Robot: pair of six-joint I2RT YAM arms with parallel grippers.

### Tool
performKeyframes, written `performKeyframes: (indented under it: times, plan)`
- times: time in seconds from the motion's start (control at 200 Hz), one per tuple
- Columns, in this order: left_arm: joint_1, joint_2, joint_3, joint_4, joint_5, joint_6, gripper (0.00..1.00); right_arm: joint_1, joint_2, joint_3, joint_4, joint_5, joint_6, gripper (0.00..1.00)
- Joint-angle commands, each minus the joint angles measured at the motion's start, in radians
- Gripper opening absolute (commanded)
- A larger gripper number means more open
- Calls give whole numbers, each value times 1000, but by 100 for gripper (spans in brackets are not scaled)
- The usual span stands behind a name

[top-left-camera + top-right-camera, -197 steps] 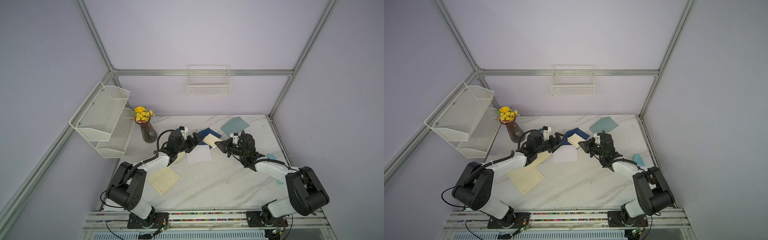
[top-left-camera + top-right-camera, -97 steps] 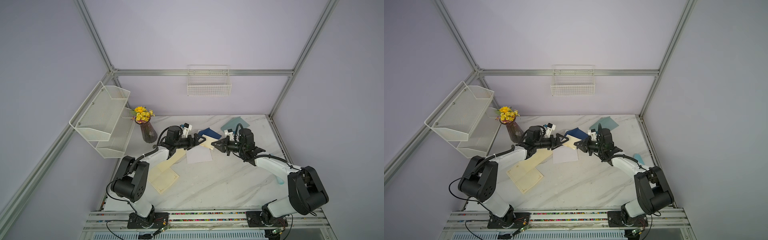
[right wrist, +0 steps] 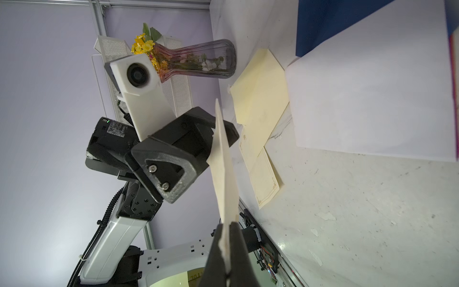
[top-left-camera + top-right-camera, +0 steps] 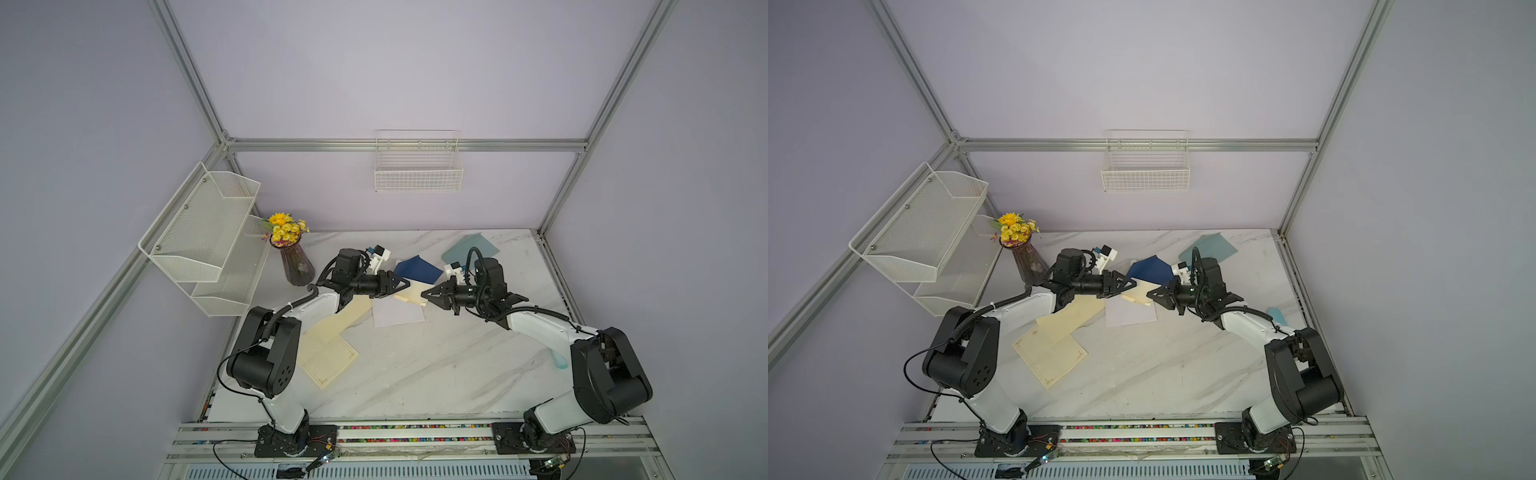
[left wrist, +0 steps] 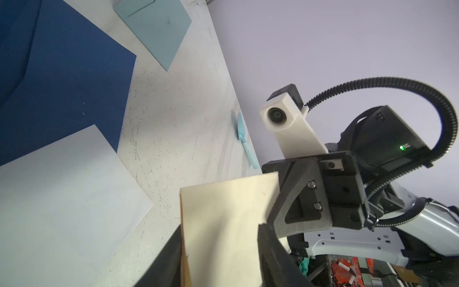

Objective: Fold the letter paper in half and place it into the envelope
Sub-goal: Fold the letter paper.

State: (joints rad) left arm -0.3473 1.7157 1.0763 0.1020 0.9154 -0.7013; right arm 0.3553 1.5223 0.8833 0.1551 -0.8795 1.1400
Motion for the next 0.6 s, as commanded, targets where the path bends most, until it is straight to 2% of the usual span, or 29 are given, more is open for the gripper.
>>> performKeyframes:
  times: [0.0, 0.115, 0.215, 0.24, 0.295, 0.345, 0.38, 0.475, 0.595]
  plan:
    - [2, 1, 36, -8, 56, 47, 42, 1, 19, 39, -18, -21, -23, 0]
    - [2, 0, 37, -5, 59, 46, 31, 0, 33, 57, -39, -32, -40, 0]
    - [2, 1, 39, 0, 62, 35, 13, -1, 38, 70, -55, -33, -51, 0]
    - [4, 1, 39, 2, 61, 29, 9, 0, 37, 71, -57, -30, -50, 7]
    - [2, -2, 40, 16, 58, 6, 3, 0, 33, 69, -53, -21, -41, 31]
    - [3, -2, 39, 36, 47, -26, 0, 0, 26, 62, -32, -7, -18, 54]
    - [3, -3, 43, 46, 33, -50, 0, 0, 20, 52, -12, 5, 6, 65]
    - [2, 6, 51, 77, -8, -134, 0, 5, 6, 19, 68, 48, 91, 78]
    - [3, 15, 34, 161, -86, -285, 0, 29, -11, -5, 151, 132, 188, 82]
